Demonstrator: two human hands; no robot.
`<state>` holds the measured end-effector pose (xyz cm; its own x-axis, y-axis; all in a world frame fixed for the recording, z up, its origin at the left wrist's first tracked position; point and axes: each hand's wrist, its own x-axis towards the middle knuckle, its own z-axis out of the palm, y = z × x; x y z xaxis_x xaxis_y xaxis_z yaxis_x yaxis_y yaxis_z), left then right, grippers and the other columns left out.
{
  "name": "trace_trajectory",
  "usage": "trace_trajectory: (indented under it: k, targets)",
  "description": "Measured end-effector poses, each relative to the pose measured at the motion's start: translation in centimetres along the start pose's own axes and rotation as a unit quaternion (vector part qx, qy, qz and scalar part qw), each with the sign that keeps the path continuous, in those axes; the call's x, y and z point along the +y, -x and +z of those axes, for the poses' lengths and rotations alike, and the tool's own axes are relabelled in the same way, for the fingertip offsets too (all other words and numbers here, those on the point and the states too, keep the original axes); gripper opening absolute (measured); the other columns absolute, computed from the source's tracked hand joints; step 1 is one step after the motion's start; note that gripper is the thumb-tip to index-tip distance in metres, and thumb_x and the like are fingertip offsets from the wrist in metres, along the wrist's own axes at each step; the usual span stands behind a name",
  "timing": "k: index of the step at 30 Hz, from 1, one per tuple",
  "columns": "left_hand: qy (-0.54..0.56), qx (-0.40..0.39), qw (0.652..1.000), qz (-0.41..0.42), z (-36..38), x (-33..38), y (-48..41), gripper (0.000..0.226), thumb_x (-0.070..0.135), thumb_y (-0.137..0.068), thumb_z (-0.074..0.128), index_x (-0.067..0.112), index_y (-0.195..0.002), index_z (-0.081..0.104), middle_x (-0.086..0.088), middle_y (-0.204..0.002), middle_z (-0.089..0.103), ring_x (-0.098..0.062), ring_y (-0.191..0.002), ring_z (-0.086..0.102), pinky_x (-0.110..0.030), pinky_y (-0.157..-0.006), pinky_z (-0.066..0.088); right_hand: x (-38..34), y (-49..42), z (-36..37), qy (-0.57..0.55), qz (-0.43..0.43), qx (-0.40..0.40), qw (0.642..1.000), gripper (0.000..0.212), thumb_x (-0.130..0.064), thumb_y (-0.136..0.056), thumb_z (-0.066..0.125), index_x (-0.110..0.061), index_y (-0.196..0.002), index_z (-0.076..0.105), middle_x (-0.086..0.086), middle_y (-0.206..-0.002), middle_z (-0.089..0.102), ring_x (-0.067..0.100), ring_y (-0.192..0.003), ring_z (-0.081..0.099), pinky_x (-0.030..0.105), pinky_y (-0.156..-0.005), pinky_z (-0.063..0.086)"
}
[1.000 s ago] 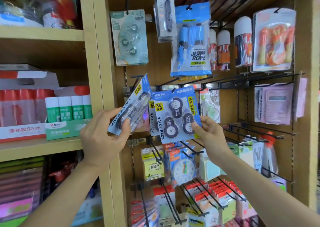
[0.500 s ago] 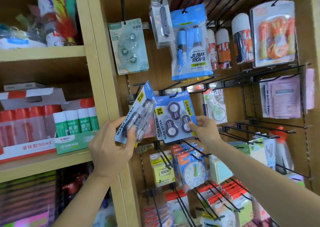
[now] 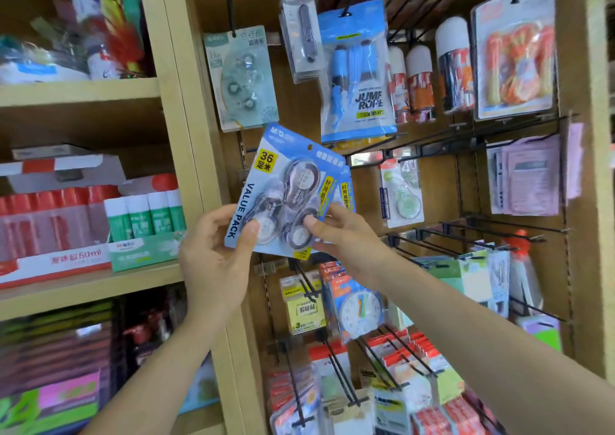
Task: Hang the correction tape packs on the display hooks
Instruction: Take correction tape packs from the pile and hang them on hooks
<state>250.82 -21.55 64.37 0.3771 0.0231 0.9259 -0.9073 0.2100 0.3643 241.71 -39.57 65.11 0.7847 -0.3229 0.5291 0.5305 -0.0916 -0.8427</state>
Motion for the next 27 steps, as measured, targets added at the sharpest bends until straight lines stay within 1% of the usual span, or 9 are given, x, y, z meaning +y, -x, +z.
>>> trace_trajectory:
  k: [2, 5, 9, 12, 15, 19, 22, 25, 27]
  targets:
    - [0.022, -0.006, 0.999, -0.032, 0.5, 0.6, 0.0, 0.022, 0.021, -0.089, 0.077, 0.033, -0.103, 0.065, 0.009, -0.102, 0.074, -0.012, -0.093, 0.072, -0.033, -0.082, 0.058, 0.0, 0.2, 0.3, -0.060, 0.002, -0.023, 0.998, 0.012, -0.014, -0.096, 0.063, -0.018, -0.106, 0.067, -0.001, -0.102, 0.072, 0.016, -0.095, 0.066, 0.035, -0.091, 0.048]
    - [0.001, -0.027, 0.999, -0.041, 0.7, 1.3, -0.1, 0.020, 0.019, -0.088, 0.077, 0.031, -0.099, 0.065, 0.009, -0.099, 0.074, -0.011, -0.090, 0.072, -0.032, -0.082, 0.058, -0.1, 0.3, -0.1, -0.134, 0.000, -0.036, 0.990, 0.027, -0.009, -0.096, 0.059, -0.007, -0.124, 0.061, 0.011, -0.116, 0.067, 0.025, -0.107, 0.063, 0.042, -0.096, 0.051]
    - [-0.150, -0.051, 0.985, 0.062, -0.1, 1.5, -1.3, 0.023, 0.037, -0.092, 0.071, 0.021, -0.108, 0.068, 0.009, -0.103, 0.071, -0.010, -0.095, 0.067, -0.028, -0.084, 0.052, -0.4, 0.1, -1.7, -0.134, -0.017, -0.023, 0.991, 0.028, -0.007, -0.096, 0.059, -0.008, -0.124, 0.059, 0.011, -0.115, 0.068, 0.025, -0.103, 0.066, 0.047, -0.098, 0.051]
    - [-0.306, -0.048, 0.934, 0.179, -0.7, 0.6, -3.3, 0.042, 0.038, -0.093, 0.059, 0.011, -0.125, 0.063, -0.006, -0.125, 0.065, -0.023, -0.120, 0.056, -0.029, -0.102, 0.036, 0.0, 0.0, -3.2, -0.083, -0.040, 0.020, 0.996, 0.025, -0.007, -0.091, 0.064, -0.007, -0.116, 0.063, 0.011, -0.110, 0.073, 0.026, -0.099, 0.069, 0.047, -0.096, 0.053]
    - [-0.404, -0.054, 0.890, 0.204, -0.8, -0.6, -4.0, 0.058, 0.036, -0.090, 0.057, 0.008, -0.140, 0.053, -0.011, -0.153, 0.045, -0.028, -0.145, 0.034, -0.038, -0.118, 0.022, 0.9, 0.0, -4.7, 0.018, -0.042, 0.068, 0.997, 0.025, -0.012, -0.092, 0.069, -0.008, -0.117, 0.064, 0.017, -0.114, 0.071, 0.035, -0.106, 0.068, 0.051, -0.089, 0.056]
    - [-0.520, -0.076, 0.822, 0.217, -0.8, -2.0, -3.2, 0.067, 0.036, -0.091, 0.058, 0.006, -0.149, 0.043, -0.013, -0.167, 0.020, -0.028, -0.156, 0.010, -0.038, -0.126, 0.000, 2.1, 0.0, -6.1, 0.067, -0.044, 0.109, 0.991, 0.015, -0.016, -0.093, 0.069, -0.011, -0.107, 0.064, 0.011, -0.098, 0.072, 0.026, -0.090, 0.069, 0.029, -0.067, 0.055]
    - [-0.557, -0.072, 0.800, 0.210, -0.6, -1.9, -3.2, 0.071, 0.041, -0.092, 0.048, 0.006, -0.153, 0.037, -0.013, -0.168, 0.013, -0.029, -0.157, 0.005, -0.042, -0.127, 0.001, 2.8, -0.2, -6.7, 0.081, -0.055, 0.124, 0.987, 0.018, -0.018, -0.092, 0.071, -0.010, -0.106, 0.064, 0.015, -0.099, 0.071, 0.031, -0.093, 0.068, 0.035, -0.071, 0.054]
    - [-0.557, -0.072, 0.799, 0.214, -0.7, -2.1, -2.9, 0.070, 0.042, -0.092, 0.044, 0.008, -0.153, 0.038, -0.013, -0.169, 0.012, -0.029, -0.157, 0.005, -0.047, -0.127, 0.009, 3.2, -0.4, -6.8, 0.081, -0.063, 0.125, 0.987, 0.022, -0.016, -0.092, 0.071, -0.009, -0.112, 0.066, 0.015, -0.108, 0.073, 0.034, -0.104, 0.069, 0.052, -0.091, 0.056]
    - [-0.559, -0.075, 0.798, 0.212, -0.7, -2.1, -2.9, 0.069, 0.043, -0.092, 0.043, 0.009, -0.153, 0.039, -0.012, -0.169, 0.011, -0.028, -0.157, 0.004, -0.047, -0.127, 0.009, 3.2, -0.5, -6.8, 0.077, -0.064, 0.122, 0.987, 0.023, -0.015, -0.093, 0.069, -0.009, -0.115, 0.066, 0.012, -0.110, 0.074, 0.030, -0.106, 0.070, 0.053, -0.096, 0.054]
